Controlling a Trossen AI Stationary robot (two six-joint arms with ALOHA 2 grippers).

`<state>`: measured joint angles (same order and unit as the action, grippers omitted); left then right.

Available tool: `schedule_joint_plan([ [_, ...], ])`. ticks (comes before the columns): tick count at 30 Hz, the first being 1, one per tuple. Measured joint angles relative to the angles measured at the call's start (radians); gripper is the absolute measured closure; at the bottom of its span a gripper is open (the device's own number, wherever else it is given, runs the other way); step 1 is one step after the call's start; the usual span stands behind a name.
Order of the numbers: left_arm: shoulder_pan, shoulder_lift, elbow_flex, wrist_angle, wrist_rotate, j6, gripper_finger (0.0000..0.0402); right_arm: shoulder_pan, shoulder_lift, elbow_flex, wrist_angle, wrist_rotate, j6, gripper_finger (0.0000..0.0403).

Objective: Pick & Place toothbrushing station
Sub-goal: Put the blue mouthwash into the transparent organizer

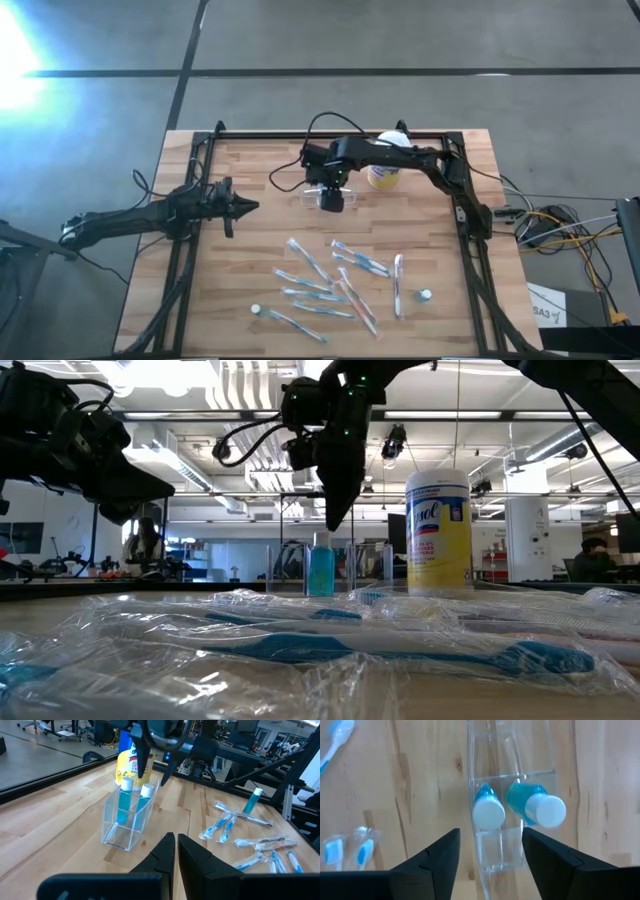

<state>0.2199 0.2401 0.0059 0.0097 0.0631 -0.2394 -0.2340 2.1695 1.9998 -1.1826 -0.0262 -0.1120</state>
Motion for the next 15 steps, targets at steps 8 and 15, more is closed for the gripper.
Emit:
schedule_joint_plan([
  [8,0.0,0.0,0.0,0.0,0.0,0.0,0.0376,0.0,-0.009,0.081,-0.061,0.0,-0.023,0.0186],
  [15,0.0,0.0,0.0,0.0,0.0,0.0,0.0376,0.001,-0.059,0.127,-0.108,0.0,-0.043,0.0186],
])
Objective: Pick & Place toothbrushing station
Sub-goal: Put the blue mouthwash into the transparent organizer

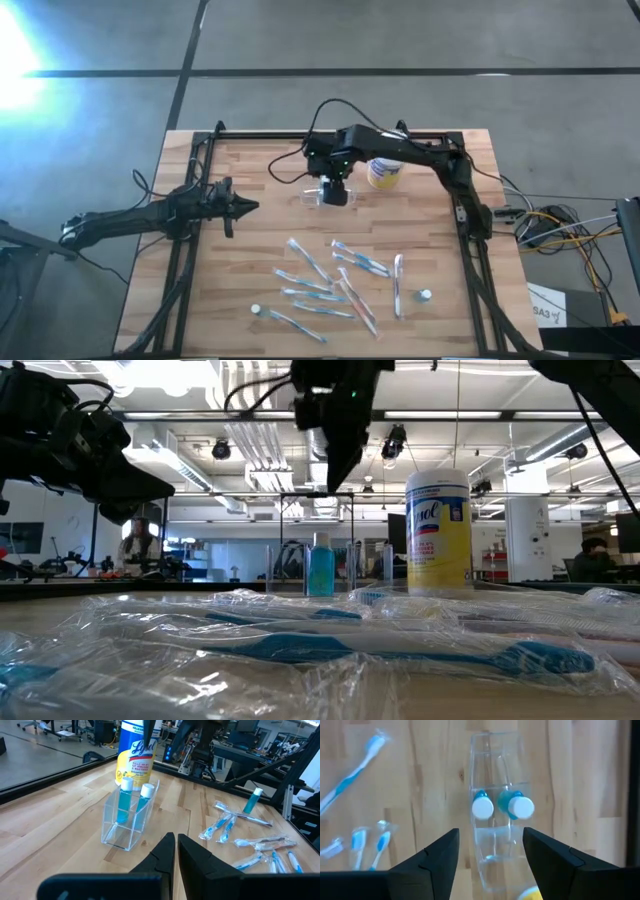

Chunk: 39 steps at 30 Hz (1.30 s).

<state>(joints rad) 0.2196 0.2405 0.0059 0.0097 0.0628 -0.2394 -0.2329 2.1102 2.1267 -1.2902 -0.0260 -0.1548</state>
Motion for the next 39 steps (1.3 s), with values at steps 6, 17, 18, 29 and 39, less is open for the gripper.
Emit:
schedule_joint_plan([
  [6,0.0,0.0,0.0,0.0,0.0,-0.004,0.0376,0.001,-0.109,-0.01,0.031,0.002,-0.014,0.0186],
  [17,0.0,0.0,0.0,0.0,0.0,0.003,0.0376,0.007,-0.423,-0.223,0.366,0.027,-0.037,0.0189],
  [18,0.0,0.0,0.0,0.0,0.0,0.006,0.0376,0.007,-0.46,-0.257,0.407,0.027,-0.037,0.0192],
  [29,0.0,0.0,0.0,0.006,0.0,0.019,0.0376,0.007,-0.831,-0.692,0.765,0.021,-0.022,0.028],
  [39,0.0,0.0,0.0,0.006,0.0,0.028,0.0376,0.006,-1.08,-1.04,1.066,-0.183,0.004,0.039],
])
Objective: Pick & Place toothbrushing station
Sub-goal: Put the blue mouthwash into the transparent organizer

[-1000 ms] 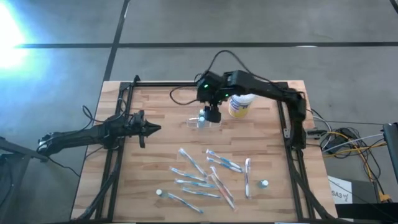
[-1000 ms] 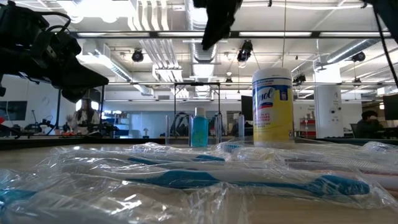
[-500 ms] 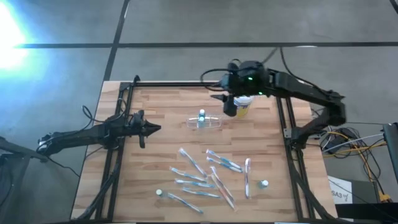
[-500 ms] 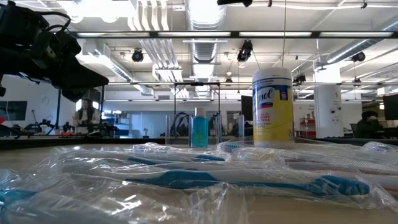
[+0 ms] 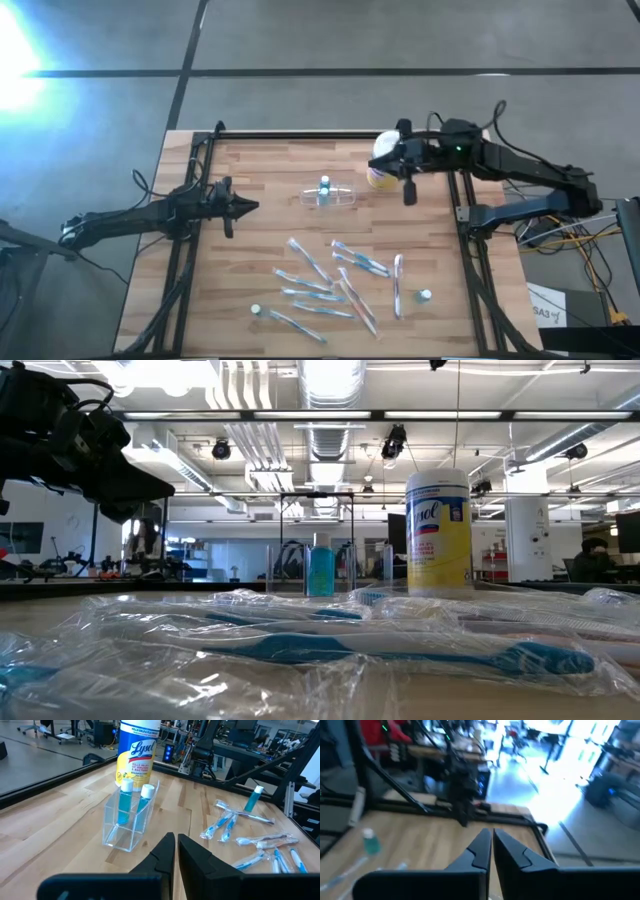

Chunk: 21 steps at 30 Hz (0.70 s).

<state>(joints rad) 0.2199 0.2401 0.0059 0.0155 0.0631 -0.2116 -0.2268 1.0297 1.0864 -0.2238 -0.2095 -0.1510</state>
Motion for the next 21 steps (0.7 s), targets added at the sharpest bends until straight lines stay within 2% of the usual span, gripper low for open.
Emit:
schedule_joint_plan([
  [8,0.0,0.0,0.0,0.004,0.0,0.027,0.0376,0.001,-0.129,-0.208,0.214,-0.036,0.028,0.0392],
  [14,0.0,0.0,0.0,0.007,0.0,0.032,0.0376,0.002,-0.228,-0.34,0.301,-0.039,0.029,0.0392],
  [21,0.0,0.0,0.0,0.005,0.0,0.038,0.0376,0.002,-0.294,-0.485,0.476,-0.118,0.078,0.0392],
])
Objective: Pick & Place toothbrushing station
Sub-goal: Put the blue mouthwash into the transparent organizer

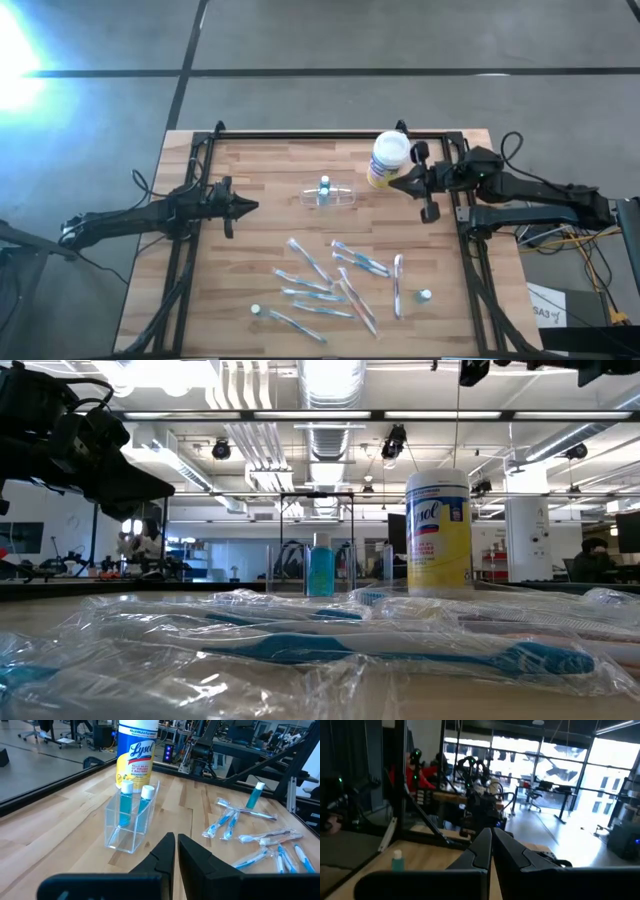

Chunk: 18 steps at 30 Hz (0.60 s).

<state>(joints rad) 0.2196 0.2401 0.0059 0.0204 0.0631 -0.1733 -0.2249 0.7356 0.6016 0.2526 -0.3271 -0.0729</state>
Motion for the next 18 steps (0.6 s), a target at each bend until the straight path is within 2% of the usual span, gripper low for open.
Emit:
schedule_joint_plan([
  [10,0.0,0.0,0.0,0.0,0.0,0.022,0.0376,0.0,-0.008,-0.15,0.199,0.001,0.069,0.0392],
  [18,0.0,0.0,0.0,0.001,0.0,0.023,0.0376,0.0,-0.009,-0.186,0.211,-0.016,0.068,0.0392],
])
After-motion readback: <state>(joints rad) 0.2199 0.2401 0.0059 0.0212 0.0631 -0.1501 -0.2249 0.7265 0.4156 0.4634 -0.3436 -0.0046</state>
